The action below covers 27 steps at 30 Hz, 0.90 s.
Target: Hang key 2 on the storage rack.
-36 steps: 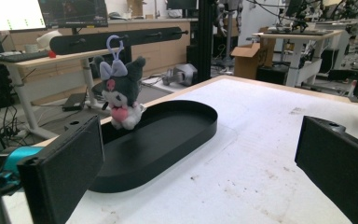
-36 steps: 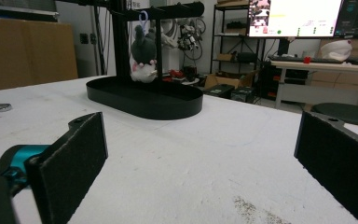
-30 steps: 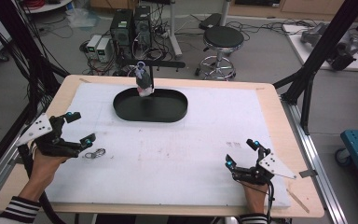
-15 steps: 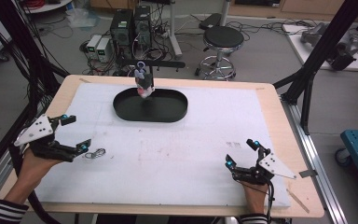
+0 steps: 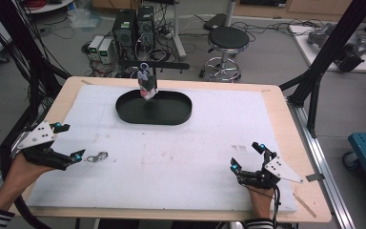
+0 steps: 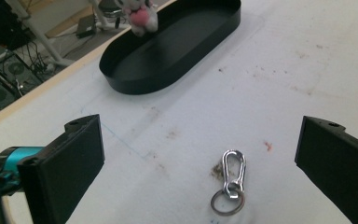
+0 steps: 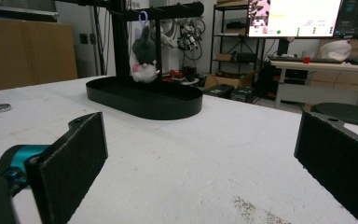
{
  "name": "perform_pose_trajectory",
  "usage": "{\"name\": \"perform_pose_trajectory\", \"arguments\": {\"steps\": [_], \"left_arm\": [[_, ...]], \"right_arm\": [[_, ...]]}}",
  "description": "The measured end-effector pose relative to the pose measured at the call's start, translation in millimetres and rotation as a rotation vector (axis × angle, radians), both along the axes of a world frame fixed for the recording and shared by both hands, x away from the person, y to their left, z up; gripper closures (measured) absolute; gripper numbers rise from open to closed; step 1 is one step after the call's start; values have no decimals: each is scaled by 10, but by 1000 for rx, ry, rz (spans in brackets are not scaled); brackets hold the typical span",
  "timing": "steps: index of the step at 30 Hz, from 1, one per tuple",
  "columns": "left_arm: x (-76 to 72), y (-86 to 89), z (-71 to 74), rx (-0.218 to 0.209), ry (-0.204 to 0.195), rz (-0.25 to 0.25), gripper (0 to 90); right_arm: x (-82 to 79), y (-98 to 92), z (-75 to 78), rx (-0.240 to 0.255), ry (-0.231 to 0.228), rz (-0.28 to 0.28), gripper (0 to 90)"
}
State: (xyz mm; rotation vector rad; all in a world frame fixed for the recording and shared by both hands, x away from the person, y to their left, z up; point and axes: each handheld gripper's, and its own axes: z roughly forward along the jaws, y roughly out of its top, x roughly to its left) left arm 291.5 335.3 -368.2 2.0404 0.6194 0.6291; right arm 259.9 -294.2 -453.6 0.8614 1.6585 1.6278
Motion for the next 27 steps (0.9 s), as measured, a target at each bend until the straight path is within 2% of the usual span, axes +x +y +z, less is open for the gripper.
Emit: {"name": "perform_pose_trajectory", "arguments": {"steps": [3, 4, 5, 8, 9, 10, 15, 18, 21, 24, 27], "left_arm": [[13, 22, -37, 32, 28, -21, 18], [25, 21, -63, 64, 45, -44, 17], [25, 21, -63, 64, 45, -44, 18], [45, 1, -100, 104, 75, -85, 18], [51, -6, -111, 106, 84, -96, 17], [58, -11, -120, 109, 88, -103, 17], [97, -37, -149, 186, 104, -142, 18], [117, -59, -174, 222, 135, -172, 39], [144, -75, -195, 262, 149, -198, 100], [164, -95, -221, 293, 162, -205, 107], [193, -93, -245, 305, 182, -226, 117]], "right_arm": [[-5, 3, 0, 2, 6, 1, 18], [-5, 3, 0, 2, 6, 1, 18], [-5, 4, 0, 2, 6, 1, 18], [-5, 4, 0, 3, 7, 1, 18], [-5, 3, 0, 2, 6, 1, 18], [-5, 3, 0, 2, 6, 1, 18], [-5, 4, 0, 2, 6, 1, 18], [-5, 4, 0, 2, 6, 1, 18], [-5, 4, 0, 3, 6, 1, 18], [-5, 4, 0, 2, 6, 1, 18], [-5, 3, 0, 3, 7, 1, 18]]}}
